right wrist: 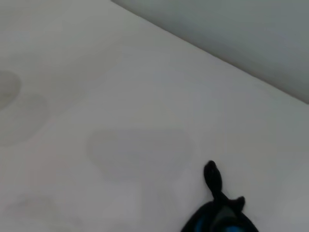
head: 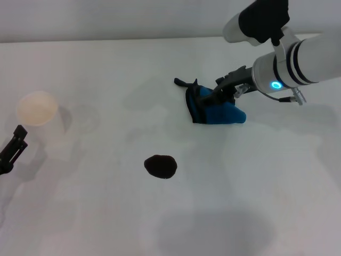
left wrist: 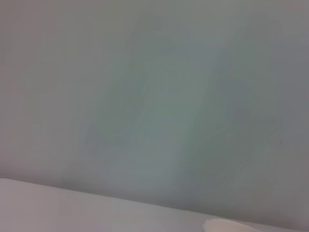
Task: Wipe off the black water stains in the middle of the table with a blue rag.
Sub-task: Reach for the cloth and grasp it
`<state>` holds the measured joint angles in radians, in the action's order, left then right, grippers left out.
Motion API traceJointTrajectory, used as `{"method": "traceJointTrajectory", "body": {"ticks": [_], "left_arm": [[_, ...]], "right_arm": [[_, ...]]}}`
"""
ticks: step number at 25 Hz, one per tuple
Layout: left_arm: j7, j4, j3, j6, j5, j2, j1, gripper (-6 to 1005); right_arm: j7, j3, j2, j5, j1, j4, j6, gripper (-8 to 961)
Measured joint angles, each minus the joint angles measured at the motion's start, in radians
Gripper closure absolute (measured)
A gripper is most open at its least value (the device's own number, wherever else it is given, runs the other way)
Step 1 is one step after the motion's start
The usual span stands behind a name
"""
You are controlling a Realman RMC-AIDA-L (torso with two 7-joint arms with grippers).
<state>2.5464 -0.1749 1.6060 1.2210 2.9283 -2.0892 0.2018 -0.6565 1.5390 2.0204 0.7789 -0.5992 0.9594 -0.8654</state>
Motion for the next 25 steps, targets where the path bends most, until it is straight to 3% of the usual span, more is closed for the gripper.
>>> {"method": "traceJointTrajectory", "body": {"ticks": [5,21,25], "left_arm": [[0.000,0.001,0.000,0.000,0.000,0.002,0.008,123],[0.004,0.003,0.000,-0.009,0.000,0.003,0.025,123],[0.005,0.007,0.000,-0.010,0.000,0.003,0.033,122]], "right_arm": [[0.000,-0.004,-0.002,0.016,0.000,-0.039,0.027,173],[0.001,0.000,0.001,0.017,0.010,-0.082,0.076,302],[0.002,0.003,0.001,0.017,0.004,-0.095,0.078,415]]}}
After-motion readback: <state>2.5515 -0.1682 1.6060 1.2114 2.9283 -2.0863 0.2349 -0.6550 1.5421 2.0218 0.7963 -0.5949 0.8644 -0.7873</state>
